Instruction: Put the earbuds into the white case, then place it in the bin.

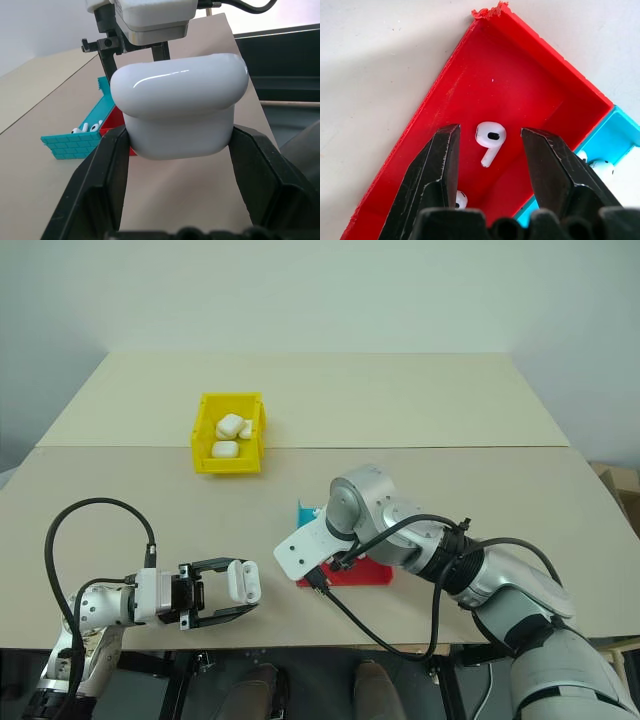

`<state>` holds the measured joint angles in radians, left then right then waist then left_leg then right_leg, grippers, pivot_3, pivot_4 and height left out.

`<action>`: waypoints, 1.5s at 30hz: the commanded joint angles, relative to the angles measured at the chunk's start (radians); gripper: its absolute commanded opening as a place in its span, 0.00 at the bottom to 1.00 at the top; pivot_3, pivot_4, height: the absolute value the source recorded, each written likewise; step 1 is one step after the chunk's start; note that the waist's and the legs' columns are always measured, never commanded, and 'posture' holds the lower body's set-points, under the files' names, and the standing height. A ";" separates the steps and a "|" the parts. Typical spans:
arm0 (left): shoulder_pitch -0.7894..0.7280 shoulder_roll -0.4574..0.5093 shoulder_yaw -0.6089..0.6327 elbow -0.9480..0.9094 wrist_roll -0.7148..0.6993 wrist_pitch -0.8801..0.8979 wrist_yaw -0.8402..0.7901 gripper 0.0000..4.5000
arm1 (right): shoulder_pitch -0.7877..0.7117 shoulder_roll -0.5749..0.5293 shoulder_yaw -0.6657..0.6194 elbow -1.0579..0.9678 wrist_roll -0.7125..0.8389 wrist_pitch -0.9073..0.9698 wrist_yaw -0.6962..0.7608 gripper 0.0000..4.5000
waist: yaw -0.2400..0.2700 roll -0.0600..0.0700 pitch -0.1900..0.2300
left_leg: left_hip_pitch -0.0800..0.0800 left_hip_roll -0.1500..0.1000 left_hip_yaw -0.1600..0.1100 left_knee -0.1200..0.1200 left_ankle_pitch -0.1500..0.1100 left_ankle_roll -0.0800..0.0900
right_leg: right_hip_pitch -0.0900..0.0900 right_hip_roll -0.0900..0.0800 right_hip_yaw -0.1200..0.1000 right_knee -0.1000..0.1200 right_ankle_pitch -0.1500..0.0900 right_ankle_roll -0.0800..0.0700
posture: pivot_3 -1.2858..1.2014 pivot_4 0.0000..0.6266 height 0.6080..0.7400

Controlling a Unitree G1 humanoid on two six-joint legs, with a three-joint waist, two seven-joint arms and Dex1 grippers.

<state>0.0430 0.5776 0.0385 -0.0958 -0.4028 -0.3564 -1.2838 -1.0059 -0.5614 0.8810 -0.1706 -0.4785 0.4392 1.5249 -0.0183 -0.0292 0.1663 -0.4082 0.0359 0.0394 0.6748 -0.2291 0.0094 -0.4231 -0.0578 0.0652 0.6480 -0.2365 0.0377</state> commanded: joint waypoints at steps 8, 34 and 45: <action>0.001 0.022 -0.016 -0.047 0.020 0.003 0.056 0.61 | 0.015 0.016 -0.021 0.025 -0.031 -0.048 0.000 0.52 | -0.001 0.000 0.000 | 0.000 0.000 0.000 0.000 0.000 0.000 | 0.000 0.000 0.000 0.000 0.000 0.000 | 0.52 0.24 1.00; -0.003 0.055 -0.046 -0.061 0.054 0.025 0.118 0.61 | 0.044 0.027 -0.037 0.042 -0.071 -0.107 -0.006 0.48 | 0.000 0.000 0.000 | 0.001 0.000 0.001 -0.001 0.000 0.000 | 0.000 0.000 0.000 0.000 0.000 0.000 | 0.52 0.24 1.00; 0.004 0.063 -0.052 -0.074 0.059 0.039 0.135 0.61 | 0.060 0.027 -0.050 0.038 -0.083 -0.116 -0.008 0.40 | 0.000 0.000 0.000 | 0.001 0.000 0.001 -0.001 0.000 0.000 | 0.000 0.000 0.000 0.000 0.000 -0.001 | 0.52 0.24 1.00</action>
<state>0.0453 0.6321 -0.0133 -0.1406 -0.3428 -0.3207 -1.1580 -0.9554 -0.5292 0.8486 -0.1244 -0.5487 0.3344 1.5108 -0.0182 -0.0291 0.1663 -0.4071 0.0362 0.0400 0.6738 -0.2292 0.0093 -0.4228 -0.0578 0.0652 0.6476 -0.2368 0.0372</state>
